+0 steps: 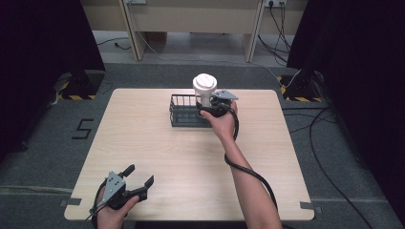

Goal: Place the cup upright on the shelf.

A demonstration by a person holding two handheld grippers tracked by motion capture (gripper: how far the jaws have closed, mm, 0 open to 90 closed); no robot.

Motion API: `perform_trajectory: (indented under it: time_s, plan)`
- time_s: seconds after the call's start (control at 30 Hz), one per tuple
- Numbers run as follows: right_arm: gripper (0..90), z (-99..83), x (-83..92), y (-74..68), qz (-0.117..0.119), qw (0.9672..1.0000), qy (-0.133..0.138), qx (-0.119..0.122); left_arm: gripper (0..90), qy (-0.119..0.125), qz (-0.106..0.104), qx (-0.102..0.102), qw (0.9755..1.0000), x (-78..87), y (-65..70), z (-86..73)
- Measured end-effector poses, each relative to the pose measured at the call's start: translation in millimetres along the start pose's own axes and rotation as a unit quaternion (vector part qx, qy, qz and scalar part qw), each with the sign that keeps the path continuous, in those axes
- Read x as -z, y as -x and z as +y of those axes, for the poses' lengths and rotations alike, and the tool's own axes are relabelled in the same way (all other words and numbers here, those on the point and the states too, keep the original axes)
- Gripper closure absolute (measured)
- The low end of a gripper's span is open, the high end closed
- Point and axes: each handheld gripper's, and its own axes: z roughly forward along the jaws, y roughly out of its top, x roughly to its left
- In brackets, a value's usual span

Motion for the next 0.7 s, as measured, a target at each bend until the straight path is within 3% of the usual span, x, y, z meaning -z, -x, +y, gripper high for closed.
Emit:
perform_trajectory:
  time_s: [0.7]
  plan:
    - [15.9,-10.9,21.2,3.1,0.004,1.0,-0.002,-0.006,15.1,-0.004,-0.002,-0.002,1.0,-1.3,1.4,-0.6]
